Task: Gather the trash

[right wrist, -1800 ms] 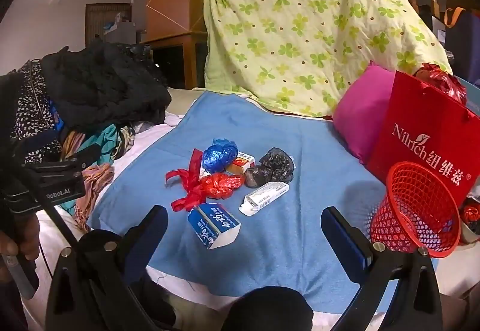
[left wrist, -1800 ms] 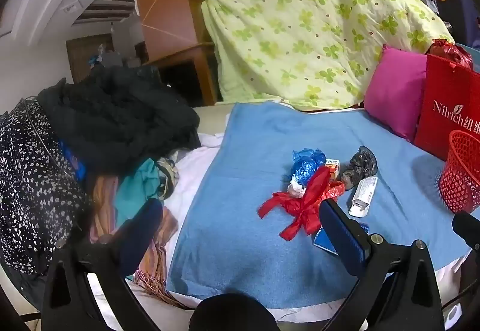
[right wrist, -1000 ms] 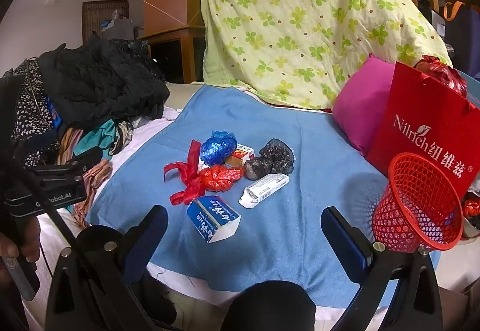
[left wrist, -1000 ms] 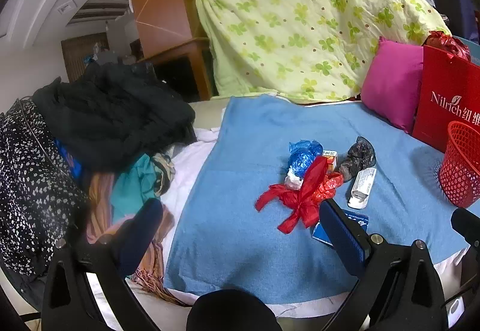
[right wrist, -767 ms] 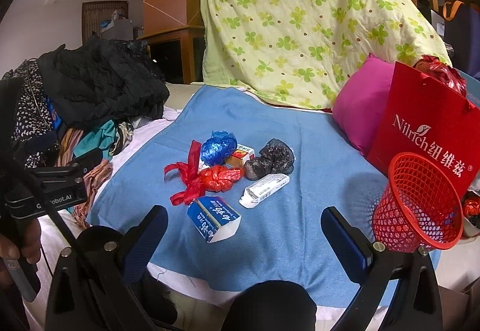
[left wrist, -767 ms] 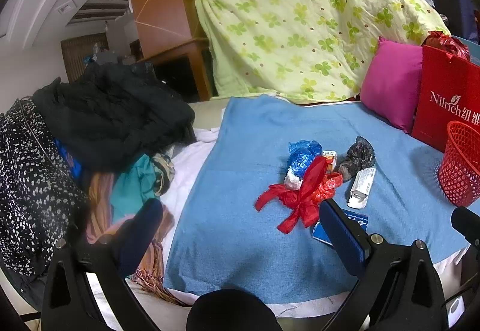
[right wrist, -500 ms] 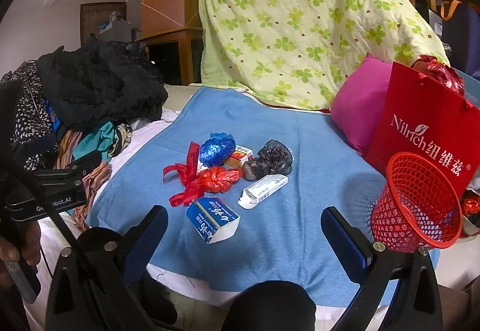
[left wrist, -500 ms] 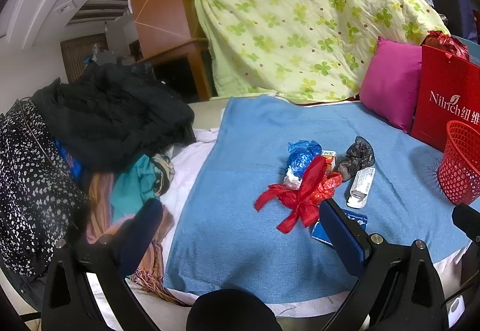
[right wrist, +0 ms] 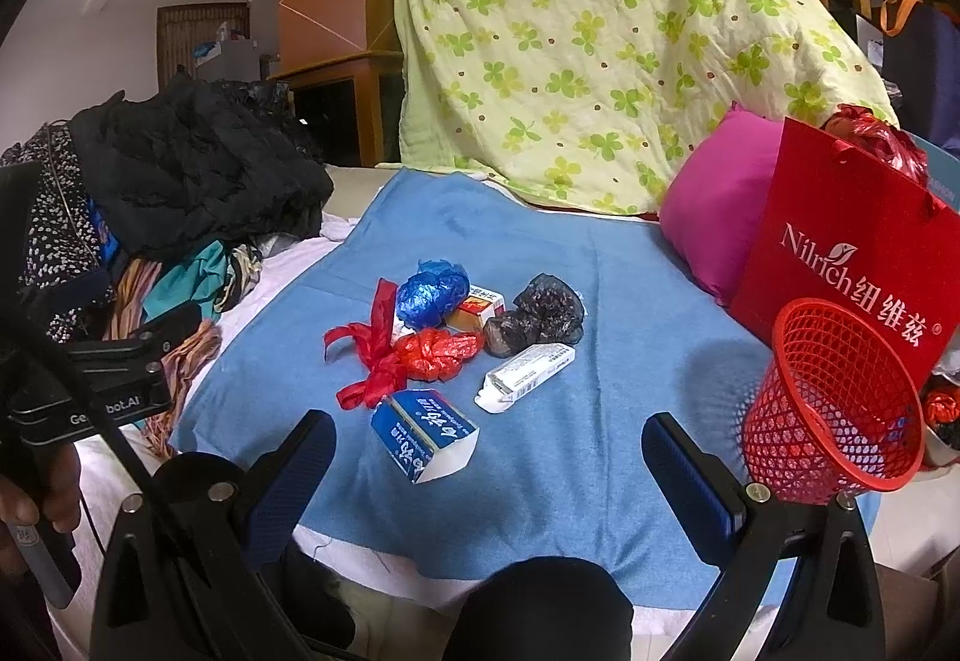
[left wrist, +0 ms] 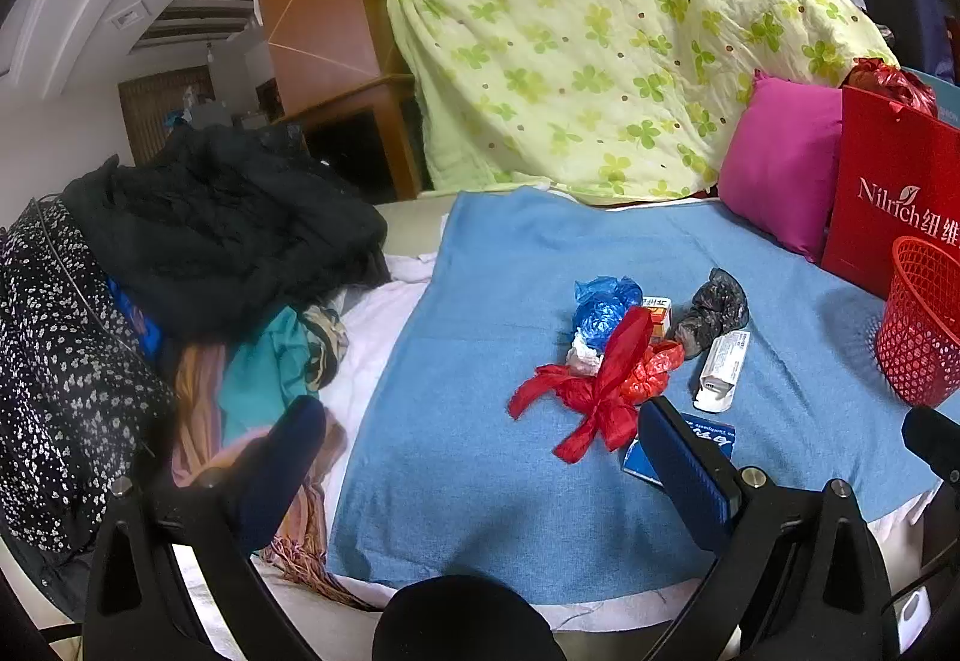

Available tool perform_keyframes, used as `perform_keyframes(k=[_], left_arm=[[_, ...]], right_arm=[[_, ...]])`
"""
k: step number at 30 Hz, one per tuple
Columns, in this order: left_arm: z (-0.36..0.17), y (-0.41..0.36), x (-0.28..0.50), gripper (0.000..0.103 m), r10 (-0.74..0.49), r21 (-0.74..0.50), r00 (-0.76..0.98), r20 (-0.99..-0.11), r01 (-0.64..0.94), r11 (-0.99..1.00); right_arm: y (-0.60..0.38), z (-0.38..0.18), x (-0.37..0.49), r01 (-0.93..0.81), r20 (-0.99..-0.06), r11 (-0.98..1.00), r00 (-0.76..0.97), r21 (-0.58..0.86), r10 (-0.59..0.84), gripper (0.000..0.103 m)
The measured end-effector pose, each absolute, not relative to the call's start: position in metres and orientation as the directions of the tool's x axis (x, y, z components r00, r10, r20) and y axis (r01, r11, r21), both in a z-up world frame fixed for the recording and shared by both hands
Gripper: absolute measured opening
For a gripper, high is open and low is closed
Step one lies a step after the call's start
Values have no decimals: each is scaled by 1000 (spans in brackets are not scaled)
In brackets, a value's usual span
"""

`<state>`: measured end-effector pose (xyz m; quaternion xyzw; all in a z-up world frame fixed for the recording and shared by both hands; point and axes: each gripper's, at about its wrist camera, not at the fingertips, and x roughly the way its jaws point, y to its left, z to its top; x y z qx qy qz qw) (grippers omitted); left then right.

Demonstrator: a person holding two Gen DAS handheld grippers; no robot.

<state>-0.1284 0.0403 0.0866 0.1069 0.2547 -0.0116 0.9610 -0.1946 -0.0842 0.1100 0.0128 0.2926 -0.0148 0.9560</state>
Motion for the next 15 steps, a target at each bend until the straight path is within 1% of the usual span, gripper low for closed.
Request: perform_keyframes(k=[12, 15], left_arm=[[85, 40, -128, 103, 27, 204, 868, -495, 86, 975], [85, 40, -126, 103, 26, 207, 866, -499, 90, 974]], right_arm=[[-84, 109, -194, 35, -566, 999, 824, 15, -21, 103], [-84, 108, -193, 34, -588, 999, 809, 27, -12, 103]])
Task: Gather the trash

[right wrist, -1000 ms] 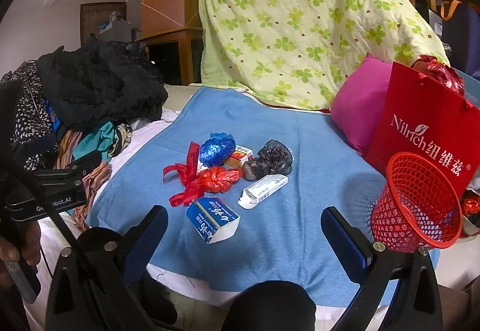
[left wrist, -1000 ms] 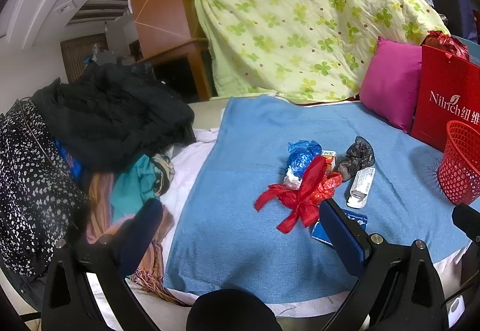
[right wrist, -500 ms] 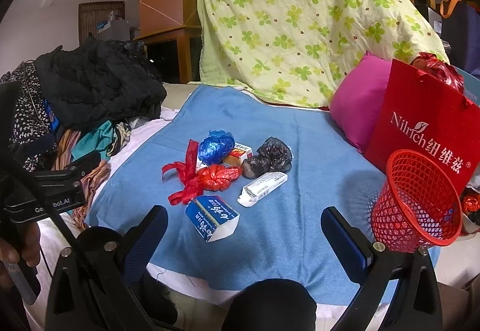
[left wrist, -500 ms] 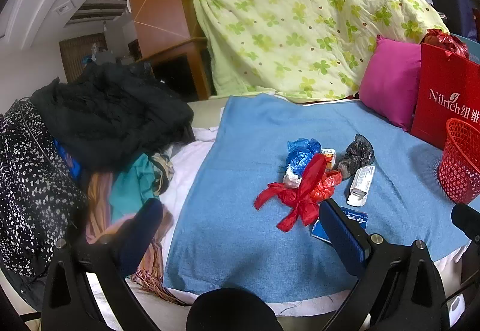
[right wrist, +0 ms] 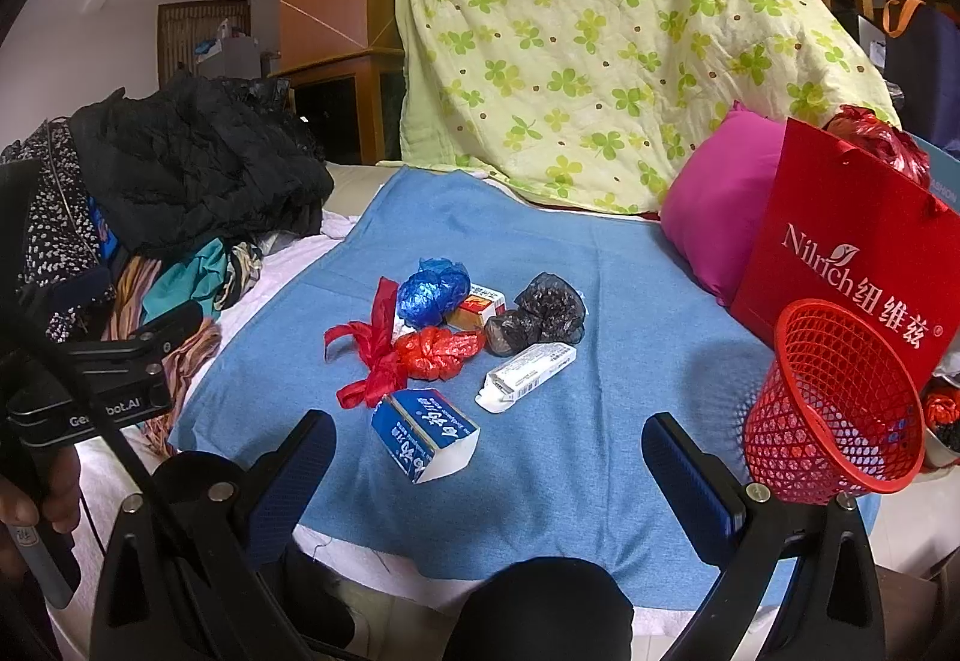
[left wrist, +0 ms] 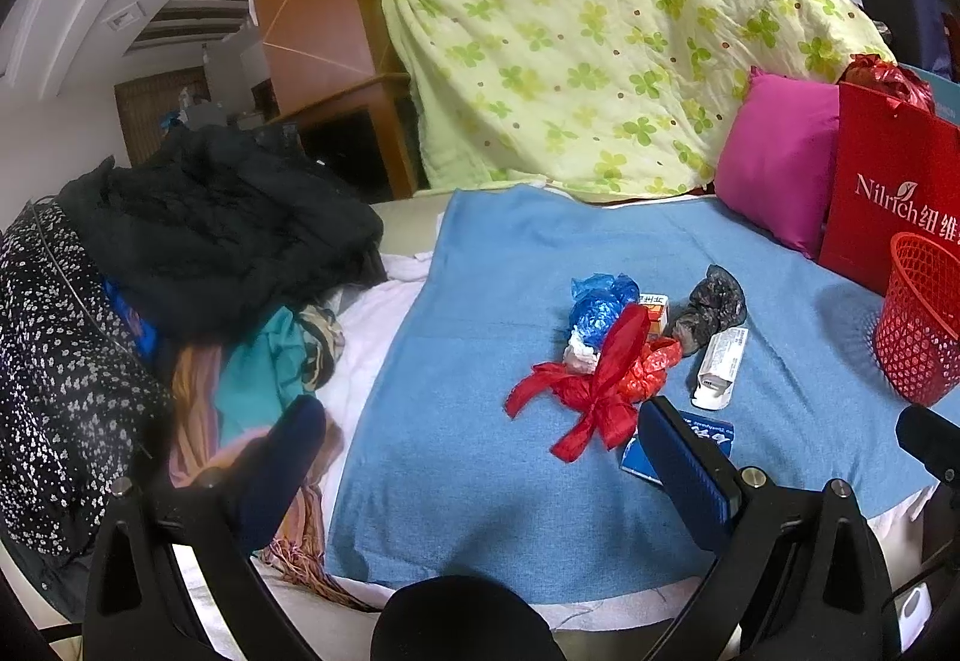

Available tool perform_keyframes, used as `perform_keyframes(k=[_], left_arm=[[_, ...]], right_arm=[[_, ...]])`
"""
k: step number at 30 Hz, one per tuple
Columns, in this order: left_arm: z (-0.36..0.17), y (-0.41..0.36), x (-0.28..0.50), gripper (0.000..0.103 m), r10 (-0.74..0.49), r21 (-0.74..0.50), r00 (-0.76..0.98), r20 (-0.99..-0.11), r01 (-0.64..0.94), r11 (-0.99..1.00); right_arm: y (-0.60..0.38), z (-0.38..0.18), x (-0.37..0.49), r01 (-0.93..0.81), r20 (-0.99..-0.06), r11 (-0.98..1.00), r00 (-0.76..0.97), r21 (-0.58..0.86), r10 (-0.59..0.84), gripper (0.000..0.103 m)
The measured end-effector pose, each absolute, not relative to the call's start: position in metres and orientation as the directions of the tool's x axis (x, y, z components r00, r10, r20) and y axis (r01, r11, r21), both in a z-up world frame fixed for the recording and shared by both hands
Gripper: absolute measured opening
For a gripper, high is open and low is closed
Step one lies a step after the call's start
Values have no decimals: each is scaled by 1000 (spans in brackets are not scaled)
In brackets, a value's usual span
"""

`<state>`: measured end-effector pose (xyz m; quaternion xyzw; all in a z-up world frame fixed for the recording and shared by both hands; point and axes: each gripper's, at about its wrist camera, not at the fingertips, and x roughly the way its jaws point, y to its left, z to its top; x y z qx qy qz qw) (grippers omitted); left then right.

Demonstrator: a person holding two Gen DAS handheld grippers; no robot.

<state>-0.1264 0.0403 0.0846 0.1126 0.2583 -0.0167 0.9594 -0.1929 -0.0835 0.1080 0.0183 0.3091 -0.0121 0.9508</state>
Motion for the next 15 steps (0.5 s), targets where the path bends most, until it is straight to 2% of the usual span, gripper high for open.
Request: perform_keyframes(k=[10, 15], left_arm=[[70, 41, -116, 103, 24, 208, 846, -533, 104, 973], [52, 49, -97, 103, 15, 177, 810, -587, 110, 978]], right_arm=[[-87, 94, -182, 32, -596, 998, 803, 58, 9, 103], [-90, 76, -168, 20, -625, 998, 780, 64, 24, 103]])
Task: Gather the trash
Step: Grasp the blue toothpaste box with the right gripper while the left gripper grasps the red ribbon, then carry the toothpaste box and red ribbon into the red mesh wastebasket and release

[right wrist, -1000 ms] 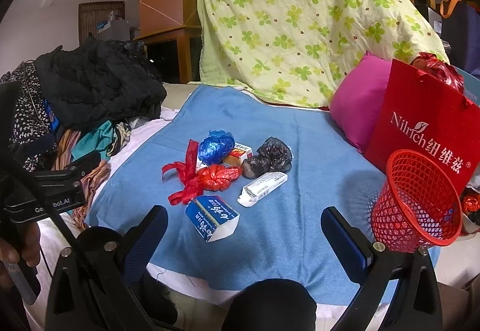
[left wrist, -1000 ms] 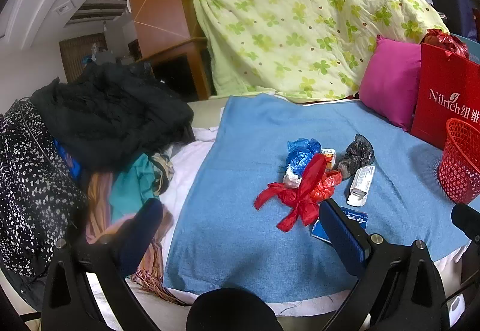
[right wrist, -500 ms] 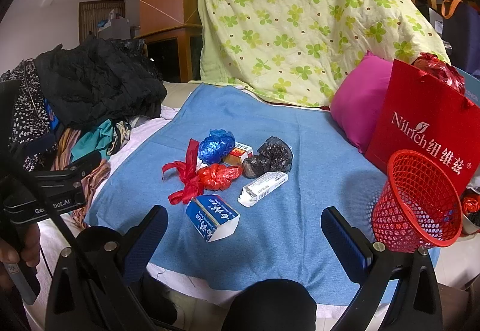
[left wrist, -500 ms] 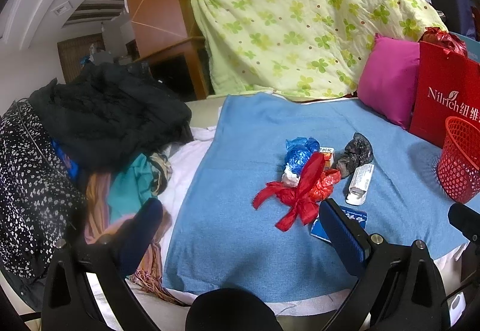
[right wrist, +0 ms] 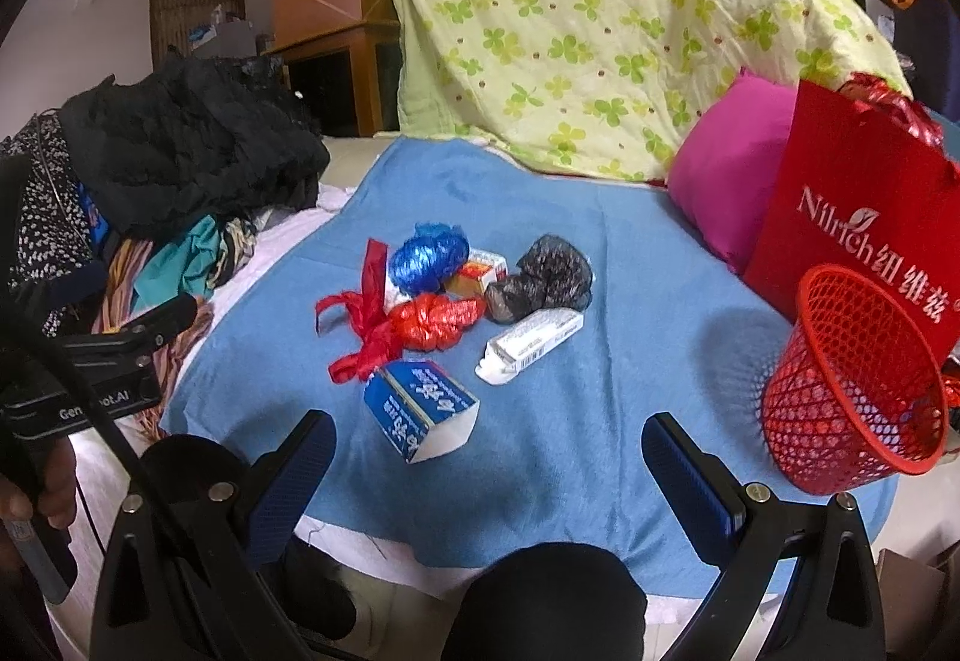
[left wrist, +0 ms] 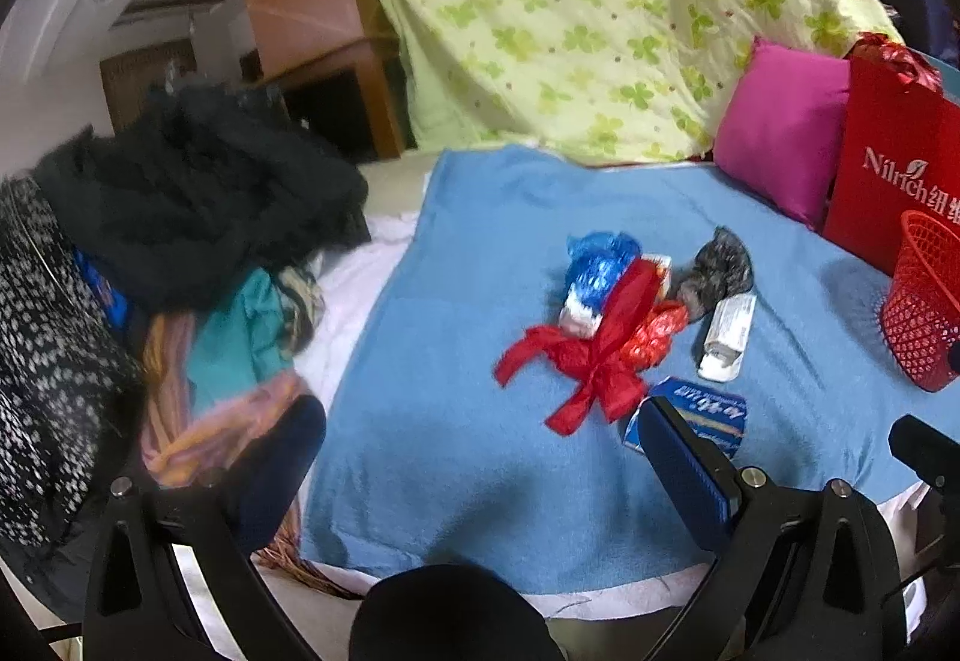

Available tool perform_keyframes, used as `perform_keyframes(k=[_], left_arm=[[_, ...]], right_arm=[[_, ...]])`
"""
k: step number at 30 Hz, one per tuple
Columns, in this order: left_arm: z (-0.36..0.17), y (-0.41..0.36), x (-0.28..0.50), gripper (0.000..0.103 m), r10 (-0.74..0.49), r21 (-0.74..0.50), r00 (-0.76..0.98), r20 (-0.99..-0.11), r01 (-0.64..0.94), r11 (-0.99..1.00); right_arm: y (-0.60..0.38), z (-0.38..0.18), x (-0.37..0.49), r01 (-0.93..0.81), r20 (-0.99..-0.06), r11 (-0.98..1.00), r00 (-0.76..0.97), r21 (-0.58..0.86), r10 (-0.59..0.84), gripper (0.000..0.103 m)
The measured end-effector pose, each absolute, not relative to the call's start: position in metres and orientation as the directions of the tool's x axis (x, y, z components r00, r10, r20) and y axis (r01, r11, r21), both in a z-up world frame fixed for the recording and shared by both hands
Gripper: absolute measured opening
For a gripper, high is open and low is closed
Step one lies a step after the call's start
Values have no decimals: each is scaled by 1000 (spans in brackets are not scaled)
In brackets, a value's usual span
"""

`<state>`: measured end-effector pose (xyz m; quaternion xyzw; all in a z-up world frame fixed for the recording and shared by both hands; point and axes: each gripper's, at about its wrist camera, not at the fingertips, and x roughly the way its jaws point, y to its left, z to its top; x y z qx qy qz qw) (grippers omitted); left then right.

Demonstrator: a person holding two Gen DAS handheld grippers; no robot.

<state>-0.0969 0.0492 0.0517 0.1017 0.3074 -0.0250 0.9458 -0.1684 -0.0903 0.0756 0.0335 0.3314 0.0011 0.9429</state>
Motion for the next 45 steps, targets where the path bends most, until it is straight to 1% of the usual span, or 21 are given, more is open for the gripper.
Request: perform_keyframes(k=[4, 7, 11, 15, 21, 23, 24, 26, 27, 30, 33, 35, 36, 37, 38, 39, 40, 41, 42, 44, 45], left_arm=[[37, 61, -77, 103, 35, 165, 785, -619, 86, 982], [28, 68, -62, 103, 25, 148, 770, -637, 91, 985], [17, 74, -34, 103, -71, 76, 720, -690, 169, 983], [7, 78, -5, 103, -137, 21, 668, -731, 224, 974], [-8, 75, 28, 103, -220, -62, 585, -780, 279, 958], [-13, 67, 35, 103, -249, -79, 558, -791, 311, 947], [-16, 65, 39, 103, -254, -85, 545, -799, 316, 945], [-19, 57, 46, 103, -262, -92, 529, -807, 326, 941], [-22, 51, 49, 103, -274, -99, 516, -812, 340, 935], [-31, 35, 57, 99, -290, -116, 473, -832, 363, 925], [-44, 14, 64, 92, -298, -124, 430, -852, 388, 913], [-54, -1, 70, 83, -285, -112, 415, -864, 393, 913], [-58, -7, 73, 72, -278, -109, 411, -868, 390, 915], [-63, -11, 76, 65, -272, -109, 405, -873, 380, 918], [-68, -15, 80, 51, -272, -120, 397, -876, 367, 923], [-72, -16, 83, 42, -272, -131, 390, -880, 350, 927], [-75, -16, 84, 39, -267, -138, 386, -883, 331, 934], [-77, -14, 83, 33, -268, -148, 386, -883, 312, 938], [-78, -12, 81, 24, -271, -155, 388, -881, 303, 940], [-74, -9, 72, 17, -270, -156, 404, -874, 293, 943], [-69, -6, 64, 16, -266, -146, 424, -866, 293, 945]], right_arm=[[-95, 52, -146, -8, -646, 995, 761, 95, 67, 103], [-97, 34, -123, -29, -672, 989, 730, 144, 119, 103], [-92, 9, -86, -105, -683, 974, 698, 199, 215, 103], [-86, -12, -56, -200, -700, 957, 653, 208, 288, 98], [-78, -41, -27, -303, -767, 936, 553, 180, 326, 96], [-71, -52, -16, -331, -795, 926, 506, 180, 335, 85], [-67, -56, -13, -340, -807, 923, 486, 180, 336, 74], [-62, -61, -11, -351, -808, 917, 474, 189, 348, 70], [-62, -61, -13, -356, -801, 913, 477, 200, 362, 66], [-65, -56, -22, -324, -784, 924, 513, 202, 351, 64], [-79, -50, -37, -274, -770, 935, 538, 226, 343, 64], [-93, -45, -48, -235, -766, 941, 548, 245, 336, 64], [-101, -41, -55, -217, -763, 944, 557, 247, 328, 64], [-106, -38, -61, -205, -759, 948, 568, 244, 318, 64], [-113, -33, -69, -186, -753, 952, 583, 242, 305, 64], [-122, -29, -75, -169, -748, 955, 593, 246, 297, 64], [-129, -25, -81, -154, -744, 957, 602, 247, 289, 64], [-136, -19, -87, -139, -737, 959, 616, 245, 278, 64], [-142, -13, -95, -125, -728, 961, 632, 245, 267, 64], [-157, -1, -109, -98, -703, 961, 663, 259, 257, 64], [-163, 4, -115, -86, -691, 960, 678, 265, 251, 64]])
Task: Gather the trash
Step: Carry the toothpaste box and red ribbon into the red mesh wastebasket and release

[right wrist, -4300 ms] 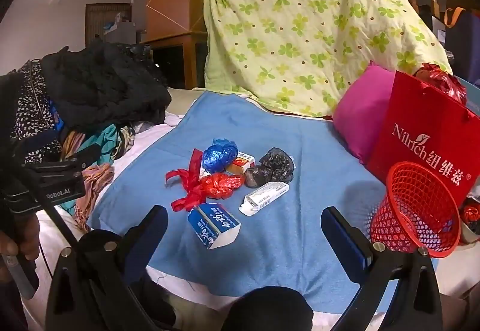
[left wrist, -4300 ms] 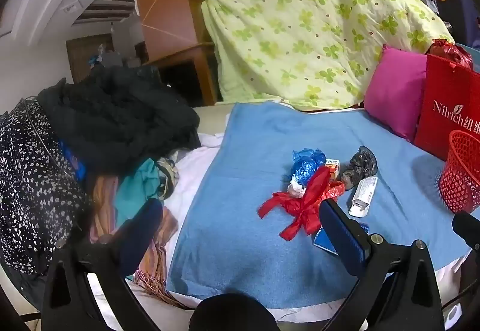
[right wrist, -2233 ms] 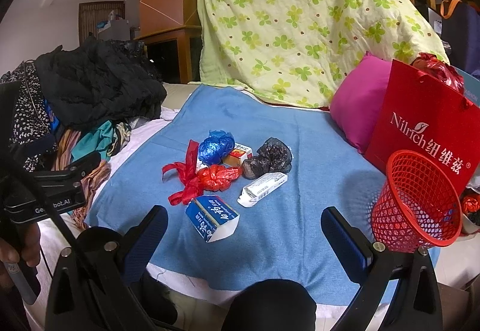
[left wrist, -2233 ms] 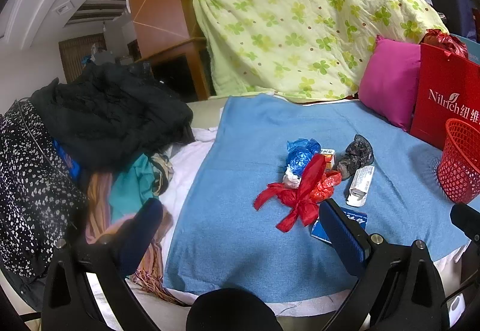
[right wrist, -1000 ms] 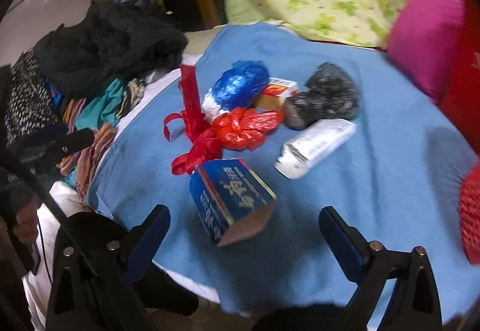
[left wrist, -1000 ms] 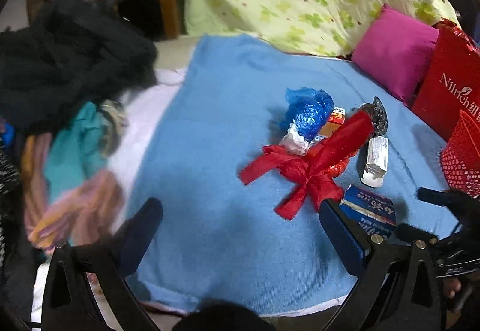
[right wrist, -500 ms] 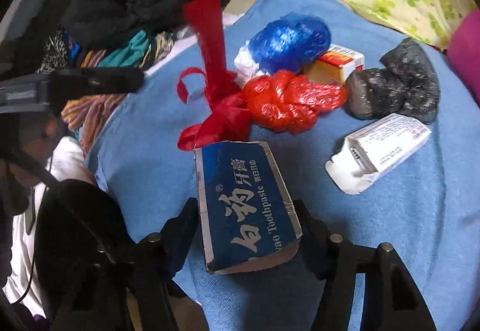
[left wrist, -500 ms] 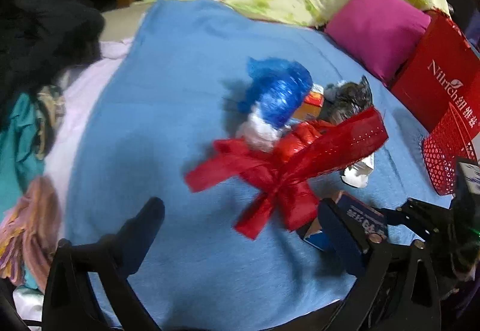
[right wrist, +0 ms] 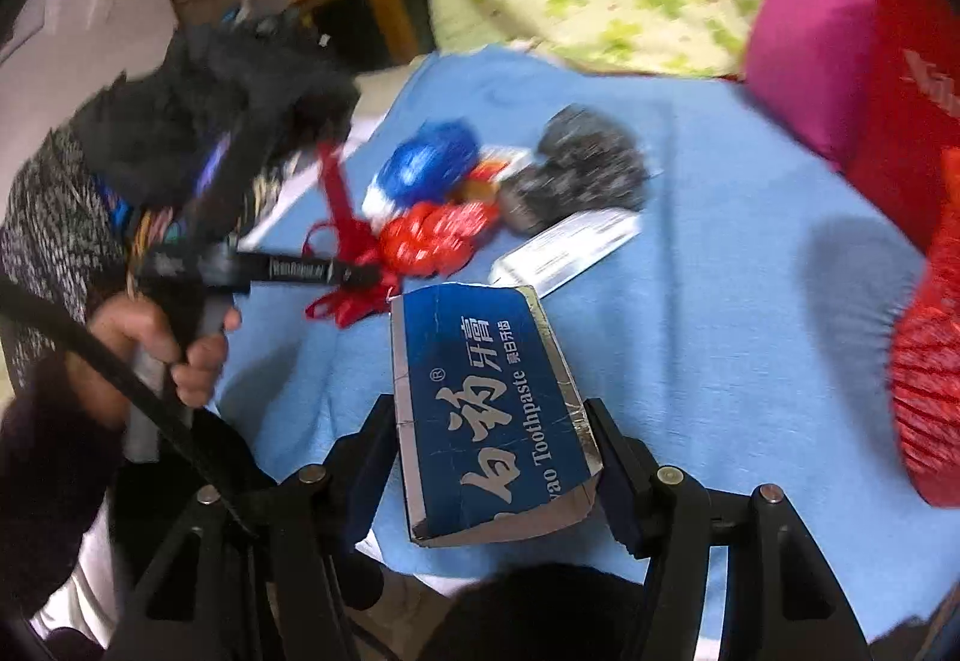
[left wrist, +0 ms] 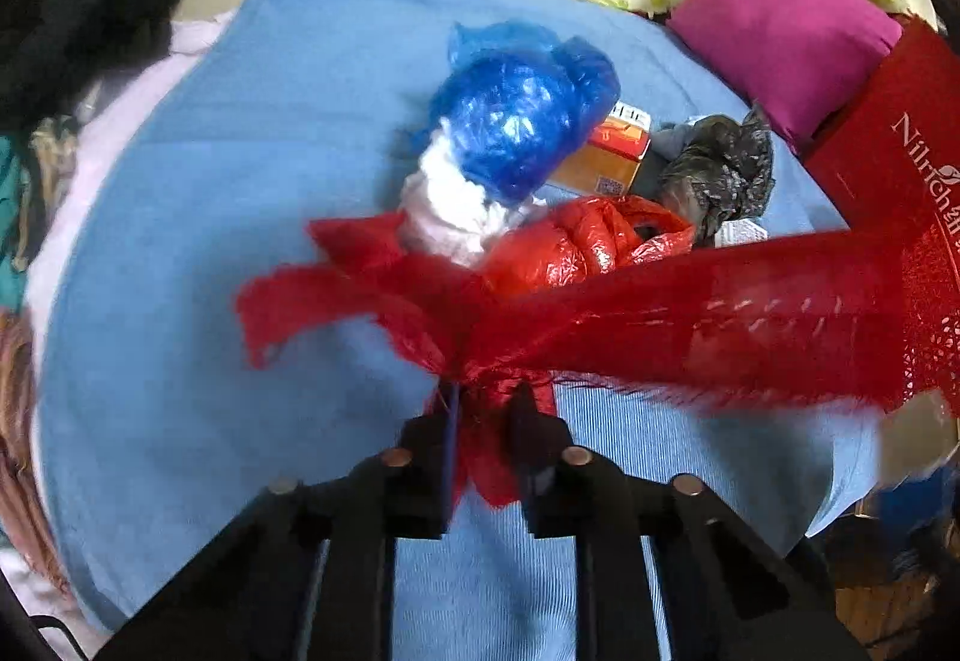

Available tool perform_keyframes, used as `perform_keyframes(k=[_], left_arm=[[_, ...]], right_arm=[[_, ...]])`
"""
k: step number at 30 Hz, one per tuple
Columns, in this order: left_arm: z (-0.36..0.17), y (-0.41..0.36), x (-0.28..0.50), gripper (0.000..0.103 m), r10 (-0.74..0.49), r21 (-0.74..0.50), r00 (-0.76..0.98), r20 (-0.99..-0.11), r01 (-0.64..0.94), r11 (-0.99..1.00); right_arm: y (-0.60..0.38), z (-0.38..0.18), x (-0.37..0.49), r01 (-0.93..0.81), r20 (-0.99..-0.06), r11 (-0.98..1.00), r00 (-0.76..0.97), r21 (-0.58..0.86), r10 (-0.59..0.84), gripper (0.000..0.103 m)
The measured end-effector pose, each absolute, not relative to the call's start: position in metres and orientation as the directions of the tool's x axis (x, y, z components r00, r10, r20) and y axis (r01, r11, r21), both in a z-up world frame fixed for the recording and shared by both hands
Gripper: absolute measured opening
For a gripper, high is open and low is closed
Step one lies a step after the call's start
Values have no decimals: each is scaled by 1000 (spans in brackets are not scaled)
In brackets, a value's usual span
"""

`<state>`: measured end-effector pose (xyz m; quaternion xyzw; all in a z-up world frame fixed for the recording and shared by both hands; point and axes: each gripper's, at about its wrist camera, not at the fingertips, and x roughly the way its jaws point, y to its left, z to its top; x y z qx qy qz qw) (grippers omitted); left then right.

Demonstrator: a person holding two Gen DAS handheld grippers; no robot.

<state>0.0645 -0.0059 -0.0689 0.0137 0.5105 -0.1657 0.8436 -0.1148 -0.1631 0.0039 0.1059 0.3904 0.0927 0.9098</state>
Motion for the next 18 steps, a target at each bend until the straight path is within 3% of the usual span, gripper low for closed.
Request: perform_keyframes(k=[2, 8, 18], left_arm=[[-58, -1, 50, 8, -261, -127, 457, -851, 302, 945], [-19, 2, 17, 8, -267, -83, 528, -806, 345, 935], [77, -115, -36, 8, -500, -47, 506, -703, 668, 742]], right_arm=[[-179, 18, -130, -54, -655, 956, 717, 288, 238, 64], [-226, 51, -163, 57, -558, 935, 814, 351, 160, 64], [-310, 98, -224, 266, -444, 884, 893, 383, -76, 64]])
